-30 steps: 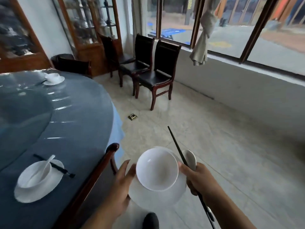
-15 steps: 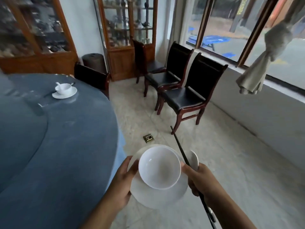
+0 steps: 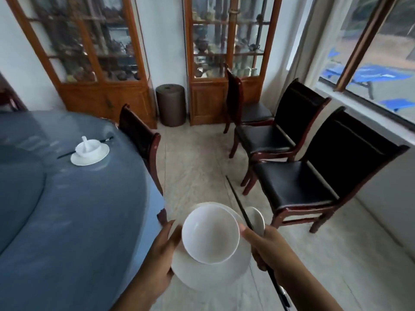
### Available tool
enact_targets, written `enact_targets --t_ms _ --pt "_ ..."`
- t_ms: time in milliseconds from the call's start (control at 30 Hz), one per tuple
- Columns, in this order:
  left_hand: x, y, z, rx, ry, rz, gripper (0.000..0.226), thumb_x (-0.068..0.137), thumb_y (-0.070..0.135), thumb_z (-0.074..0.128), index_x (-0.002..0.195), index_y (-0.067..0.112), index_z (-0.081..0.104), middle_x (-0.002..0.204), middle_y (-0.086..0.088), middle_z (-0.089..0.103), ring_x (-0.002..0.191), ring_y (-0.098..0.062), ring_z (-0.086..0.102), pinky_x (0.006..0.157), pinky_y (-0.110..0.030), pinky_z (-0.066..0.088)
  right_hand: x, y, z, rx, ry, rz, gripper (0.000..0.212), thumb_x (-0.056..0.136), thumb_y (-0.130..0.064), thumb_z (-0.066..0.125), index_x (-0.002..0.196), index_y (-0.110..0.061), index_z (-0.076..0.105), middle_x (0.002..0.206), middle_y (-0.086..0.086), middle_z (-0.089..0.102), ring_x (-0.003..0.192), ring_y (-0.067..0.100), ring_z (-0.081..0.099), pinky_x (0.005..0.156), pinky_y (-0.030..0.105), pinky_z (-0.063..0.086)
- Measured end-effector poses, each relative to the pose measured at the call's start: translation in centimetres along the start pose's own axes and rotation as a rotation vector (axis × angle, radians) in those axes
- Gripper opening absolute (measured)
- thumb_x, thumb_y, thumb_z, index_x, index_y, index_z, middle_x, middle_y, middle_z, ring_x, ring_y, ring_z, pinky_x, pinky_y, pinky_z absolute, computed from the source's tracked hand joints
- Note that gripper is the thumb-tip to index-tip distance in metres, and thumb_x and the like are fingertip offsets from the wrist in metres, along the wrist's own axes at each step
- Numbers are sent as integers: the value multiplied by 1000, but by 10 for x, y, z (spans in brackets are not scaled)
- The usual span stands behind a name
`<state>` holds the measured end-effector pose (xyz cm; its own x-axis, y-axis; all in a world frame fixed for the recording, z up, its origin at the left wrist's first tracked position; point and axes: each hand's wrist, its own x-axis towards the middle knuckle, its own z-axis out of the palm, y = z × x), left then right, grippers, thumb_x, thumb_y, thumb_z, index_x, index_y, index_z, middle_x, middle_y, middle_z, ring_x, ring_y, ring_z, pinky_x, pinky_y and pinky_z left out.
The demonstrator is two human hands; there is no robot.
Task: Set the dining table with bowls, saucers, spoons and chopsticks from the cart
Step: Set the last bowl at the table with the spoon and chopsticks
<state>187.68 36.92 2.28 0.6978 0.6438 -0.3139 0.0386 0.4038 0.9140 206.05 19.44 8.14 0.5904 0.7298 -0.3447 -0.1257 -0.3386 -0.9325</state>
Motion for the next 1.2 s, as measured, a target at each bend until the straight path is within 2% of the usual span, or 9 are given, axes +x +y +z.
enact_targets --t_ms 133,333,467,567,667,767,900,1000,1200 --pt "79 28 26 -14 143 2 58 85 53 63 136 28 53 142 -11 52 123 -33 56 83 -41 55 98 -46 -37 -36 -94 -7 58 68 -65 73 78 -9 65 51 2 42 43 13 36 40 27 32" --pt "214 70 21 16 226 48 52 81 64 59 125 37 62 117 3 71 115 -27 63 73 -31 57 257 -93 -45 -59 -203 24 56 72 -57 71 89 -5 63 50 -3 47 42 10 39 40 24 34" --pt "323 101 -2 7 272 106 57 77 73 62 126 44 61 130 3 66 122 -26 61 101 -58 51 376 -134 -33 -77 -198 15 41 79 -52 71 68 -14 60 47 -3 43 39 11 36 40 24 33" --pt "397 143 -23 73 398 139 42 68 87 59 108 73 56 137 29 51 131 -1 46 114 -42 36 459 -174 -18 -80 -197 14 42 79 -52 73 55 -21 57 47 0 41 38 13 33 38 24 29" --pt "466 189 -37 56 441 131 34 64 84 64 93 65 65 104 27 70 96 1 67 82 -29 56 539 -213 -1 -106 -204 1 50 83 -47 71 44 -21 52 44 2 38 36 14 31 39 23 26" --pt "527 227 -53 14 418 151 29 73 65 65 97 50 71 94 23 74 76 7 69 54 -12 50 613 -246 17 -94 -244 -6 48 88 -38 70 47 -21 52 45 2 37 36 14 30 41 24 26" --pt "612 255 -86 -44 478 149 51 81 57 63 121 26 65 123 -4 68 113 -22 62 85 -35 51 714 -283 44 -102 -327 -12 51 89 -36 69 43 -23 52 43 0 37 36 13 30 39 22 26" --pt "676 279 -112 -49 540 173 34 90 49 59 122 42 64 128 -11 66 120 -33 59 104 -57 45 793 -309 68 -130 -411 -49 46 91 -29 68 48 -21 55 45 3 40 37 14 34 38 24 28" --pt "817 343 -177 -85 752 229 29 95 51 54 117 36 66 109 -6 74 94 -32 70 58 -39 59 988 -385 144 -242 -594 -81 46 90 -29 68 45 -22 60 43 5 42 35 15 36 37 24 31"
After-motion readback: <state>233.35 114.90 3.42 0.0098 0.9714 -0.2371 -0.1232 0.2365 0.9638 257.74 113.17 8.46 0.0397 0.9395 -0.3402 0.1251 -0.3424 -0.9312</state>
